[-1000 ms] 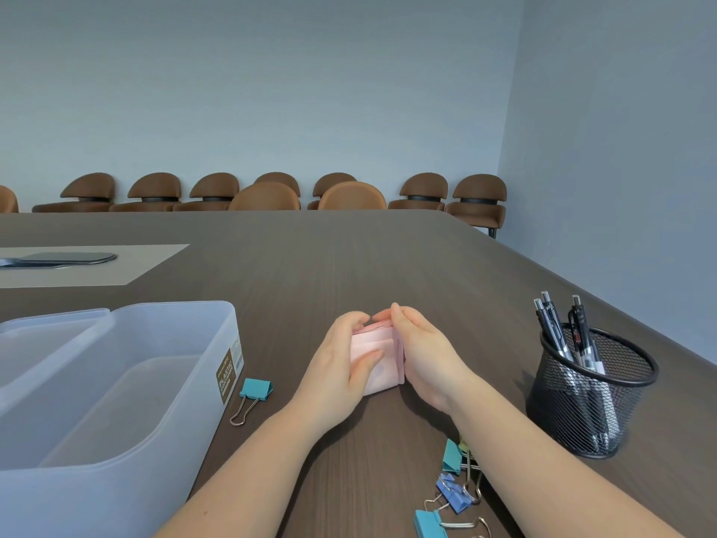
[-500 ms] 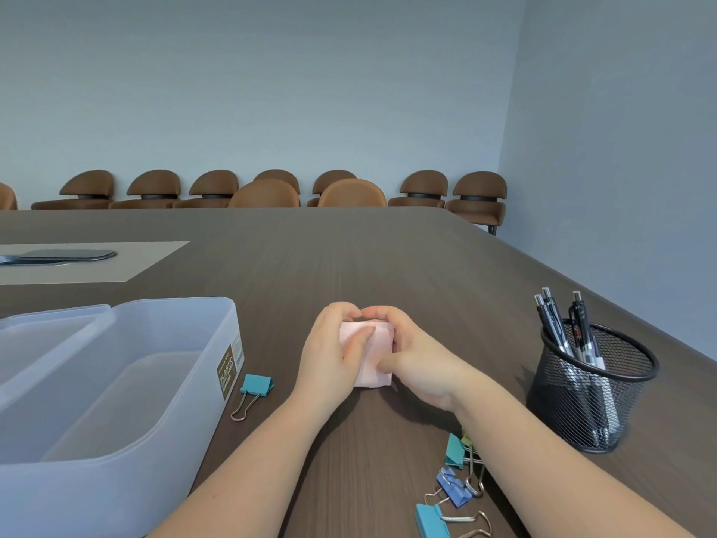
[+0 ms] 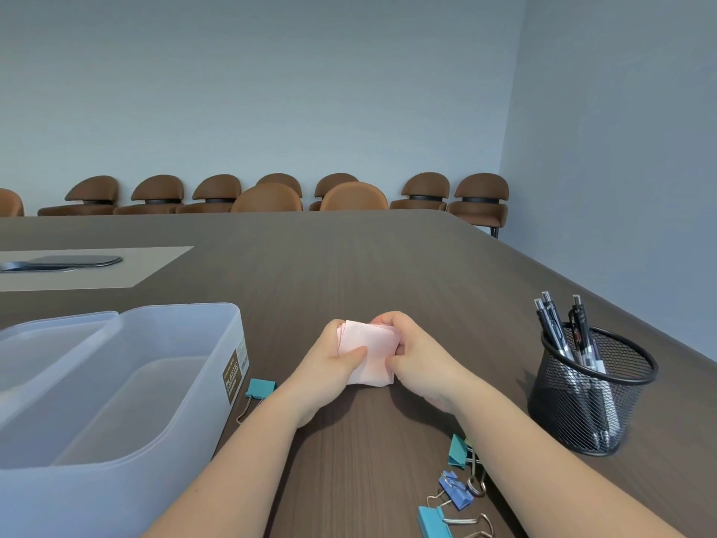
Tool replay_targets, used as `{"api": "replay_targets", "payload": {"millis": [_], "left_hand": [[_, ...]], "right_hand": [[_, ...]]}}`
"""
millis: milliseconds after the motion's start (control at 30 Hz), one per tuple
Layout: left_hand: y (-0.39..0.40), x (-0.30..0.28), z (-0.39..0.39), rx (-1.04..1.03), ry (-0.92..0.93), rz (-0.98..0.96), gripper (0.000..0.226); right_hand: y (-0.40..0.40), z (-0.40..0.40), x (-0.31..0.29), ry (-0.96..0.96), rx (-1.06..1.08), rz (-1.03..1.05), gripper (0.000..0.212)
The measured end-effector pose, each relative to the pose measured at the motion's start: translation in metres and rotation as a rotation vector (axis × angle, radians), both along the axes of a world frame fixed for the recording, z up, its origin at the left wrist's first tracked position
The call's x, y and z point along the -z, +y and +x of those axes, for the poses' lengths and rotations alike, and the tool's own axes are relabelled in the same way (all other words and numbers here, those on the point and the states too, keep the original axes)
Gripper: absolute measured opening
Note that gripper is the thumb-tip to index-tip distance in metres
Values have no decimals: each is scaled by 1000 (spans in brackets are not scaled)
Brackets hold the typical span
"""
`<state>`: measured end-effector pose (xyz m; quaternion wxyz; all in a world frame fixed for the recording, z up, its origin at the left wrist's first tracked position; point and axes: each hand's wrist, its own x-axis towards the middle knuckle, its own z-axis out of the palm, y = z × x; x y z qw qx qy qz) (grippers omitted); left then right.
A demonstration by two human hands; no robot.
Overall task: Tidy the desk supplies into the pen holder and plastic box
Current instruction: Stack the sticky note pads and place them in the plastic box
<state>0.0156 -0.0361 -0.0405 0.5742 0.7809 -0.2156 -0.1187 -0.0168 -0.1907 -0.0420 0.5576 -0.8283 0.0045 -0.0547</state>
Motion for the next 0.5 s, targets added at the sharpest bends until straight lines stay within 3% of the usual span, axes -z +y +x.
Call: {"api": "replay_targets", "payload": {"millis": [300,433,500], "left_hand": [[-2,-12,-9,-87,-38,9,29],[3,-37,-13,-177,-67,-63,21],[13,-60,-13,-202,-70,-113,29]], "right_hand": [[1,-2,-8,10,19,16,54],[4,-3,-28,-55,107,22,50],[4,-3,-44,-75,155,-5,50]]}}
